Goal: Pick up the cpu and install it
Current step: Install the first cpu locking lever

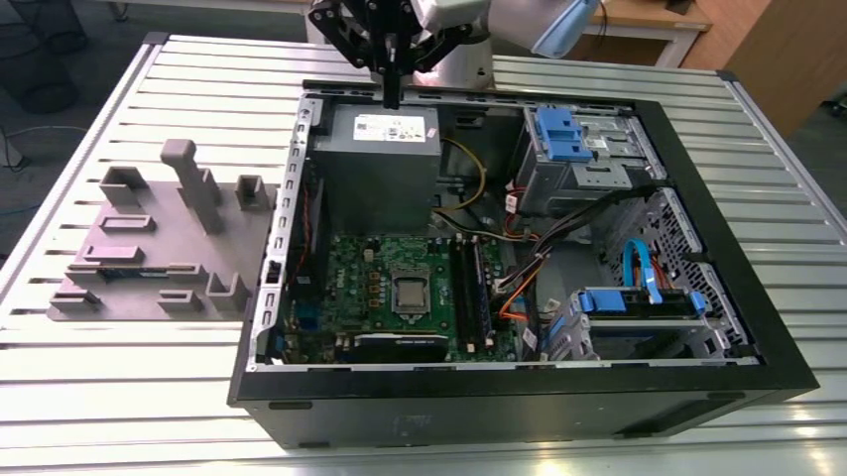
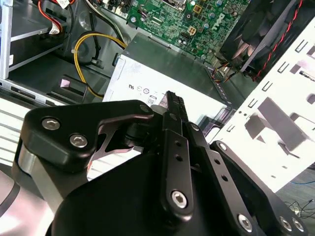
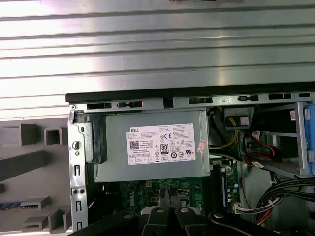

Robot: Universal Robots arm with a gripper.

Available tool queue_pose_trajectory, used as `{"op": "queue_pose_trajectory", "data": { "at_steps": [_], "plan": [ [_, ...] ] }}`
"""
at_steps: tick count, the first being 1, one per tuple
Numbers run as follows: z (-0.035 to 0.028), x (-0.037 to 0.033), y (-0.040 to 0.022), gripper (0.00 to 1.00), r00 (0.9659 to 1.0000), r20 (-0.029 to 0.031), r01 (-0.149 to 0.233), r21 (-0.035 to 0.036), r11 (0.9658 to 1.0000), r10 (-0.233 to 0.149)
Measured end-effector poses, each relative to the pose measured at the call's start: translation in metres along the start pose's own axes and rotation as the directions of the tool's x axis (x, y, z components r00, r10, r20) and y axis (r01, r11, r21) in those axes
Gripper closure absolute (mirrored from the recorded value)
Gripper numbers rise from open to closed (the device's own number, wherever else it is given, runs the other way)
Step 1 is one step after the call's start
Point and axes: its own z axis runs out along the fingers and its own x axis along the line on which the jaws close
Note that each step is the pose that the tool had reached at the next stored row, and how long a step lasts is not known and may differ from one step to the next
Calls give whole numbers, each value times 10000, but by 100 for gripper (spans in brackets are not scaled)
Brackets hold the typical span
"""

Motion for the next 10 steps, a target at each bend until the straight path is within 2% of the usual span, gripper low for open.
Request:
{"op": "queue_pose_trajectory", "data": {
  "at_steps": [10],
  "plan": [
    [0,0,-2,90,10000,0,0,0,10000,0]
  ]
}}
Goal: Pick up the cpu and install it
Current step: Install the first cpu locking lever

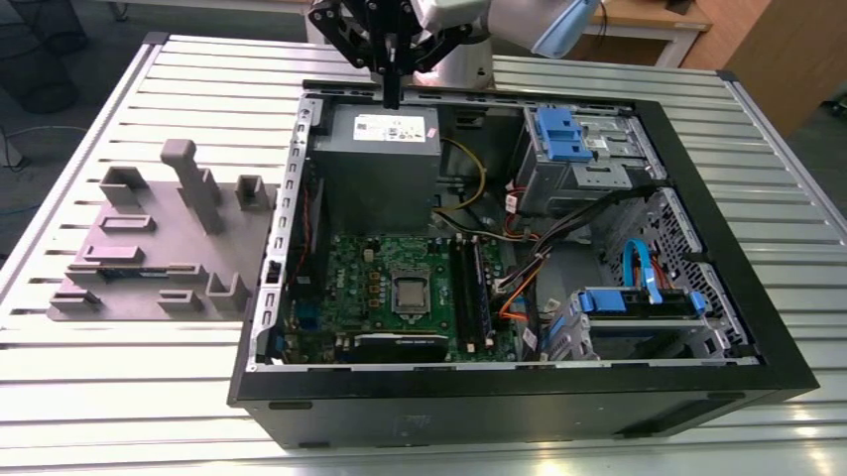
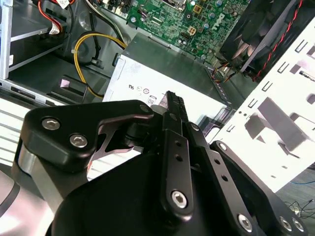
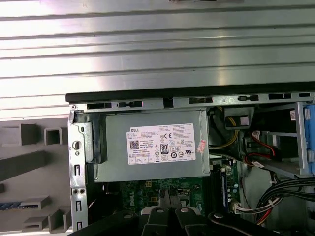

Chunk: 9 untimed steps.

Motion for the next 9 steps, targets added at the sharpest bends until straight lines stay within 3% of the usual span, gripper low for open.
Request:
{"op": "queue_pose_trajectory", "data": {
  "at_steps": [5,9],
  "plan": [
    [23,-4,-56,90,10000,-28,90,-2,10000,-90],
    [50,-3,-58,90,9972,-62,750,-17,9972,-750]
  ]
}}
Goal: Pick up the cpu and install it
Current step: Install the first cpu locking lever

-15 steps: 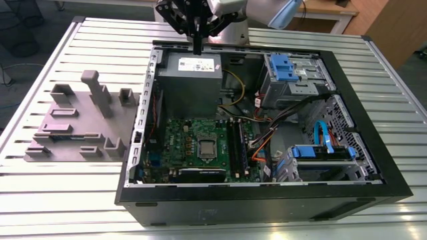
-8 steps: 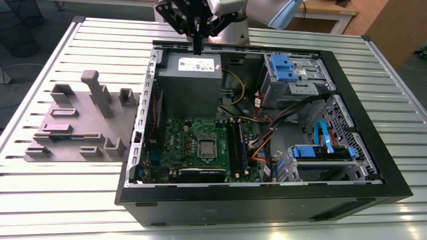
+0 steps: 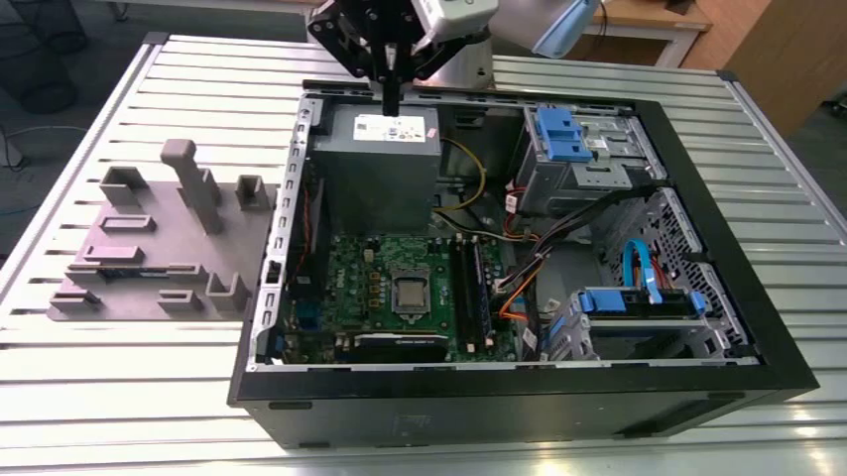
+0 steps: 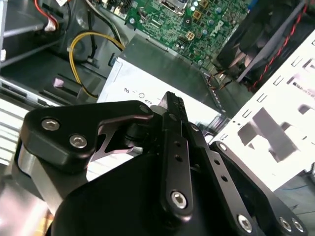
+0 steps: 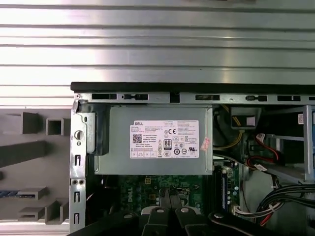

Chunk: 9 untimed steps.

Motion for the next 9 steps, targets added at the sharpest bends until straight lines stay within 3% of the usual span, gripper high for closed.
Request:
{"op": "queue_pose_trajectory", "data": {
  "at_steps": [4,9],
  "plan": [
    [28,0,-8,90,9980,-28,632,-12,9980,-632],
    [47,1,-133,90,9977,-31,682,-15,9977,-682]
  ]
}}
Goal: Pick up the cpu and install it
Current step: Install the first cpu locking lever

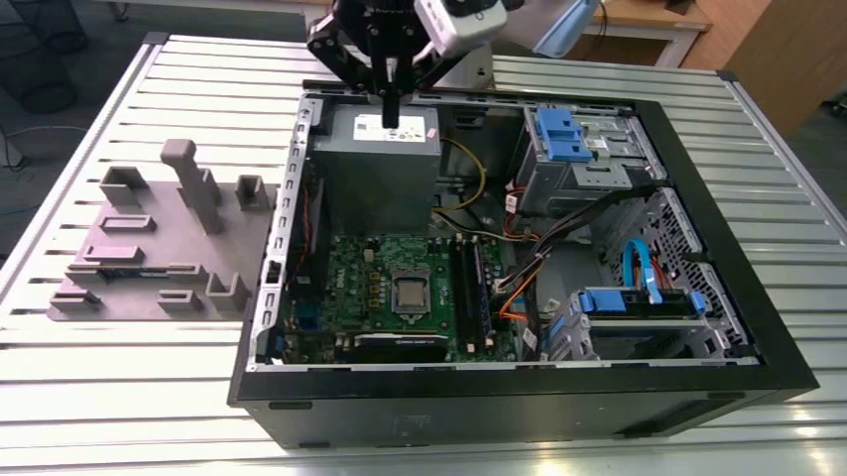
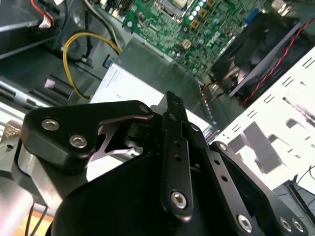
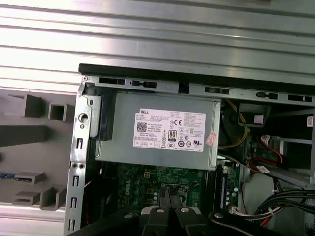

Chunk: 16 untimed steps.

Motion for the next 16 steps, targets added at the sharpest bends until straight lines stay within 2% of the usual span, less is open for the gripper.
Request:
{"op": "queue_pose_trajectory", "data": {
  "at_steps": [6,9,13,16],
  "plan": [
    [28,9,-129,90,10000,-4,68,-2,10000,-68],
    [51,10,-131,90,9987,-26,516,-12,9987,-516],
    [80,11,-133,90,9924,-57,1230,-31,9924,-1230],
    [104,11,-134,90,9840,-79,1781,-46,9840,-1781]
  ]
}}
